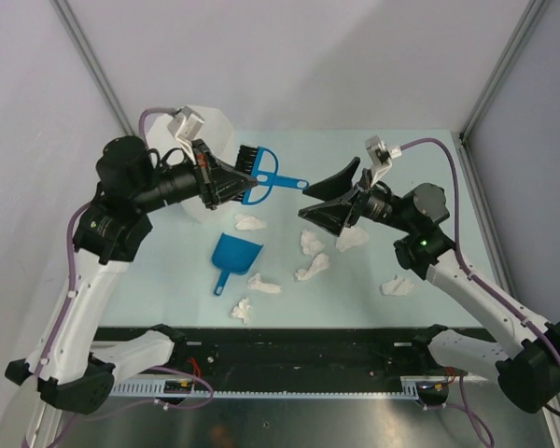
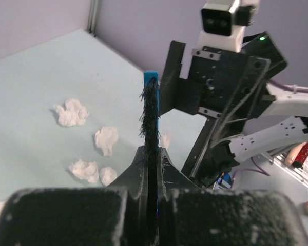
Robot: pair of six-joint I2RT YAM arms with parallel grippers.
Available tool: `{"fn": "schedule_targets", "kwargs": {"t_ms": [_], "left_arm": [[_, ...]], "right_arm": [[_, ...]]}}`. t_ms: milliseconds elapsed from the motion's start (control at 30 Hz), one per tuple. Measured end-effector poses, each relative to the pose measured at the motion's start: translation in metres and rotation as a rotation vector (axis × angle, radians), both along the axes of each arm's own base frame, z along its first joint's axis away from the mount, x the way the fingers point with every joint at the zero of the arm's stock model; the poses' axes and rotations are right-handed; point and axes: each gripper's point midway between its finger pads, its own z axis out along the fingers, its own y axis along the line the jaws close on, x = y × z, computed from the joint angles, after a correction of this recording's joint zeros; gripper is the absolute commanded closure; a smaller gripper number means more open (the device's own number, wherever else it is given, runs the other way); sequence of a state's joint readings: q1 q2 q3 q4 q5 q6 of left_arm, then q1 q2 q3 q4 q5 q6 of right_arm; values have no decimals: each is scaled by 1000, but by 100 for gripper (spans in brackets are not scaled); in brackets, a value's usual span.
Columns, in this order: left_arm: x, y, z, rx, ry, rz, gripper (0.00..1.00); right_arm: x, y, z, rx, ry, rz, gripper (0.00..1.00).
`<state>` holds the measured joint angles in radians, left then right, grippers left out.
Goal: Sweep away the paper scraps from the table
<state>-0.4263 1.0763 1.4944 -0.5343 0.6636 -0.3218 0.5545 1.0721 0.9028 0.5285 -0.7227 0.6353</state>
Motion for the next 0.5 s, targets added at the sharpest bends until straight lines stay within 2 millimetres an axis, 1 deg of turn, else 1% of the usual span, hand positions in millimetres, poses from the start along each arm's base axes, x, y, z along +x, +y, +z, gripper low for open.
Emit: {"fn": "schedule_targets", "kwargs": {"t_ms": [33, 67, 133, 233, 300, 333, 367, 433, 467, 500], "left_arm": [[-4, 1, 6, -13, -12, -5, 100], [-9, 1, 12, -23, -23, -15, 100], [-17, -2, 16, -34, -32, -41, 100], [-24, -6, 17, -37, -30, -75, 100], [-27, -8, 16, -39, -24, -90, 100], [-29, -9, 16, -40, -22, -99, 100], [-30, -10, 16, -41, -21, -104, 100], [-31, -11, 16, -41, -20, -109, 100], [-32, -11, 17, -42, -21, -110, 100], [-32, -11, 17, -42, -21, -110, 100]], "right_arm": [[-4, 2, 4, 19, -3, 18, 17], [-3, 3, 8, 36, -14, 22, 19], [-3, 5, 13, 63, -17, 34, 20], [1, 8, 16, 92, -9, 44, 19], [3, 10, 16, 104, 5, 49, 22], [4, 10, 17, 111, 10, 52, 25], [5, 11, 18, 120, 17, 54, 33], [4, 11, 23, 143, 20, 64, 41], [2, 10, 26, 155, 16, 68, 49], [1, 10, 29, 166, 11, 71, 53]]}}
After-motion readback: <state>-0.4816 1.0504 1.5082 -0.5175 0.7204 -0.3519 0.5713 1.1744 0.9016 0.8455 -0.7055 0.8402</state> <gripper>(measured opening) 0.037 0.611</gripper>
